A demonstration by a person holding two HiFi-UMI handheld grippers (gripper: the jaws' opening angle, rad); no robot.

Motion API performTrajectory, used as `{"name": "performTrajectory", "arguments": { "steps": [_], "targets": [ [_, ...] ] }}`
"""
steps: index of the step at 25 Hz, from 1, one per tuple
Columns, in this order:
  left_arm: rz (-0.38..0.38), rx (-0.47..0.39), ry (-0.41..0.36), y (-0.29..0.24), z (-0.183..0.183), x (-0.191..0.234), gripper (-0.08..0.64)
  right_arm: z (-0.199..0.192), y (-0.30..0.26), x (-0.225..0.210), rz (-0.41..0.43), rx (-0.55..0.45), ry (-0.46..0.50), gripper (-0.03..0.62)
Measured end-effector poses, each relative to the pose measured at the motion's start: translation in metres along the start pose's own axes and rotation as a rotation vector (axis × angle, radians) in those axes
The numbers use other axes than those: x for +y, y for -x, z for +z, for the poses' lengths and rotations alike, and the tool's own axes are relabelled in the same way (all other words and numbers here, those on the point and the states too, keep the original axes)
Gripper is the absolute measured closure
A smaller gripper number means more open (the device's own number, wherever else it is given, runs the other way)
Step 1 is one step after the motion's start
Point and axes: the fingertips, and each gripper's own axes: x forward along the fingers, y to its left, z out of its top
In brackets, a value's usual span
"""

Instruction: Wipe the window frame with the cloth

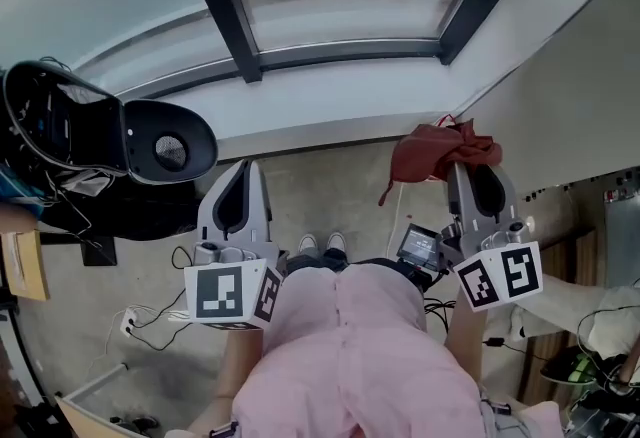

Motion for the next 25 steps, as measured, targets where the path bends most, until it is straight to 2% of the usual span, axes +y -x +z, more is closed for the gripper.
{"name": "performTrajectory", "arguments": {
  "steps": [5, 9, 15, 18, 21, 25],
  "targets": [
    [-0.003, -0.013, -0.009, 0.005, 0.003, -0.013, 0.563, 0.004, 0.006, 0.005, 0.04, -0.003, 0.005, 0.52],
    [0.015, -0.004, -0.015, 0.019, -0.013, -0.021, 0.563, -0.013, 0.016, 0.021, 0.084, 0.004, 0.0, 0.52],
    [0.03, 0.039, 0.018, 0.015, -0.033, 0.01, 0.563, -0.045, -0.007, 0.051, 0.118, 0.073, -0.031, 0.52],
    [0.033, 0.053, 0.037, -0.004, -0.031, 0.038, 0.563, -0.05, -0.034, 0.055, 0.096, 0.097, -0.034, 0.52],
    [0.024, 0.044, 0.033, -0.038, -0.011, 0.065, 0.563, -0.038, -0.074, 0.058, 0.085, 0.087, -0.039, 0.52],
    [-0.035, 0.046, 0.032, -0.094, 0.009, 0.083, 0.563, -0.019, -0.126, 0.054, 0.063, 0.063, -0.032, 0.52]
  ]
}}
